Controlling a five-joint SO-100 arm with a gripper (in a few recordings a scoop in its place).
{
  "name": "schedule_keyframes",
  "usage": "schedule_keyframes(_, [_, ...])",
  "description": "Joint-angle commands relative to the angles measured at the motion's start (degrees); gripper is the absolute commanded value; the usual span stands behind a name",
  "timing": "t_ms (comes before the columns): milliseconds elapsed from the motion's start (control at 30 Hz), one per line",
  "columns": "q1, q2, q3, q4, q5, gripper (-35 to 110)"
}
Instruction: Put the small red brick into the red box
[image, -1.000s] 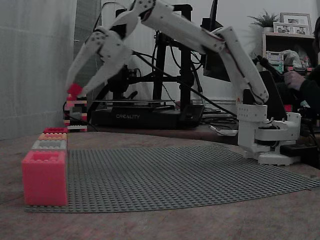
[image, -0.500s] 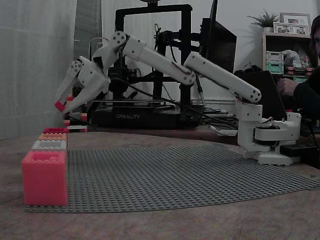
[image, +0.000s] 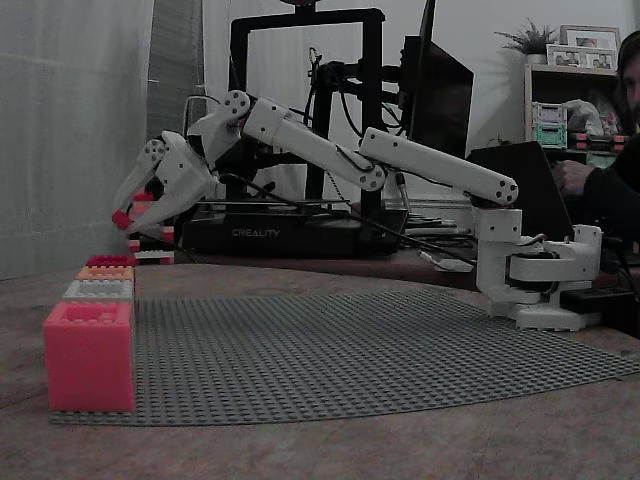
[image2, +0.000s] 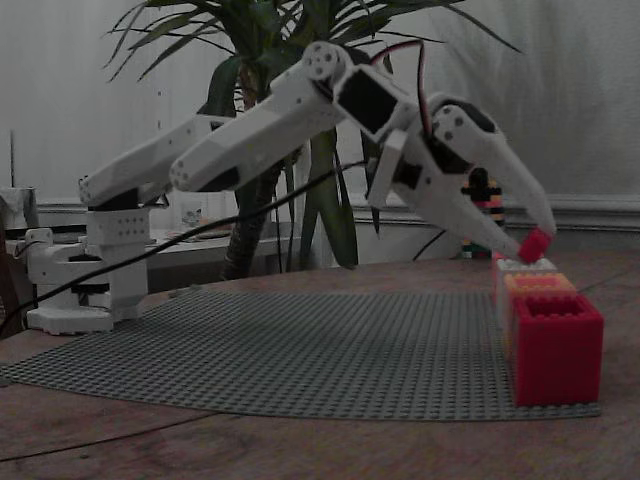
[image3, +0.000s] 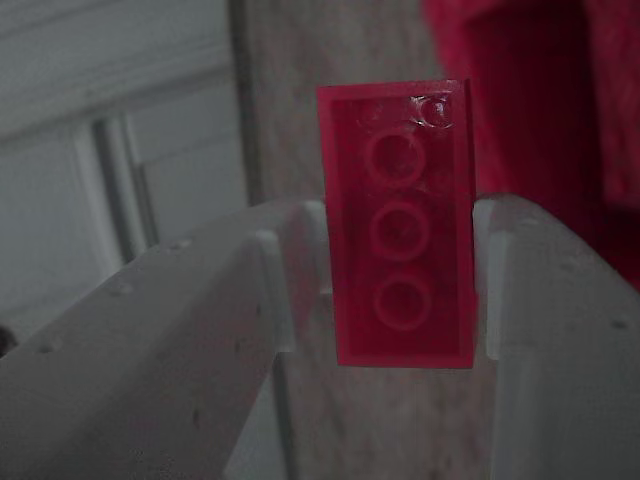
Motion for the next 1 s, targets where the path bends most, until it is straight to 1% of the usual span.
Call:
schedule_keyframes(0, [1.41, 1.93, -4.39, -0.97, -1.93, 1])
schedule_keyframes(133, [1.23, 1.23, -4.39, -2.55, -3.43, 5])
schedule_keyframes(533, [-1.05, 0.09, -2.64, -5.71, -7.73, 9])
schedule_keyframes(667, [-1.14, -0.18, -2.2, -6.24, -8.35, 10])
schedule_keyframes(967, [-1.32, -0.18, -0.88, -7.29, -9.23, 17])
